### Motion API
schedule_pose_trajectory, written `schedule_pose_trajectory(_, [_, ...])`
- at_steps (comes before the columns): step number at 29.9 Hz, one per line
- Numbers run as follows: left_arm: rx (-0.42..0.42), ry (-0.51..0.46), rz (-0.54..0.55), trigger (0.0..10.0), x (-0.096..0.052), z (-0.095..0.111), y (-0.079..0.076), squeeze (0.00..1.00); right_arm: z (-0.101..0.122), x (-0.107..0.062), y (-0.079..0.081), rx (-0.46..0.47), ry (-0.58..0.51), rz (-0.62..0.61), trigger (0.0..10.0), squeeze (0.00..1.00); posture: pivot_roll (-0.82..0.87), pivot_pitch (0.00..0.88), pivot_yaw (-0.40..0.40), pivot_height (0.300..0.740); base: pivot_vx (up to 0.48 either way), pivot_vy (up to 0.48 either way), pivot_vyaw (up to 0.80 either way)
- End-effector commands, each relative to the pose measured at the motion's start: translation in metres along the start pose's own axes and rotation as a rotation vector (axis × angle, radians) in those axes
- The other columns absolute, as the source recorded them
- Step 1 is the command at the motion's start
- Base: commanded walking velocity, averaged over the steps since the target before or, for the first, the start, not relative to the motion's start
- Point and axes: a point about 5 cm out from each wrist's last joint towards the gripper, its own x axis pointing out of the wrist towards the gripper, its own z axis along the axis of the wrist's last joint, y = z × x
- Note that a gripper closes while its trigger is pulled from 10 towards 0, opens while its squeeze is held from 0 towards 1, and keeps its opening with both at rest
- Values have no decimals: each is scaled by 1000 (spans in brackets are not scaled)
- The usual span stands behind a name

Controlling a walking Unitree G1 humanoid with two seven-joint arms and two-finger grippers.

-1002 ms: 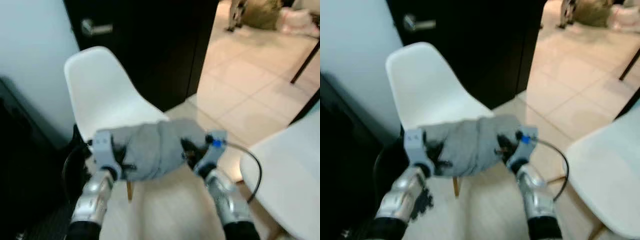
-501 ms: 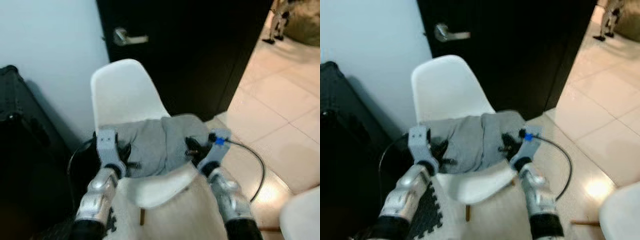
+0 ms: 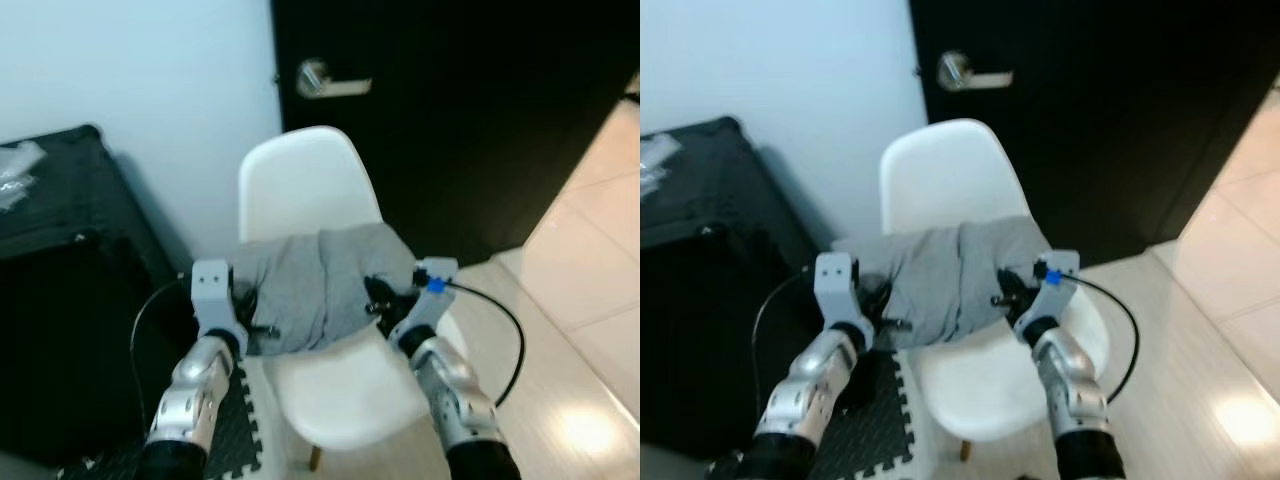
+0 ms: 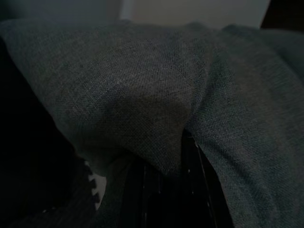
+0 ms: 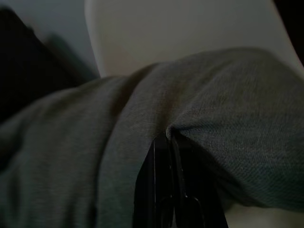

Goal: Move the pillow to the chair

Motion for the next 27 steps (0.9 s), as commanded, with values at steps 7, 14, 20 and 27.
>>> schedule_pose_trajectory(7, [10,36,-117,10000,2,-8,-21,0,-7,3,1,-28,45,-34,10000,0,-31,138,58,740,0,0,0])
schedule_pose_trajectory(14, [-36,-38,-246,10000,10,6,-35,0,-3,8,-7,-27,47,-91,10000,0,-28,142,53,740,0,0,-80])
schedule_pose_trajectory(20, [-39,-60,-262,10000,15,14,-35,0,1,11,-5,-37,33,-83,10000,0,-33,145,53,740,0,0,-188])
schedule_pose_trajectory(27, [-28,-57,-200,10000,15,10,-21,0,-1,16,-5,-54,70,-89,10000,0,-32,155,49,736,0,0,0])
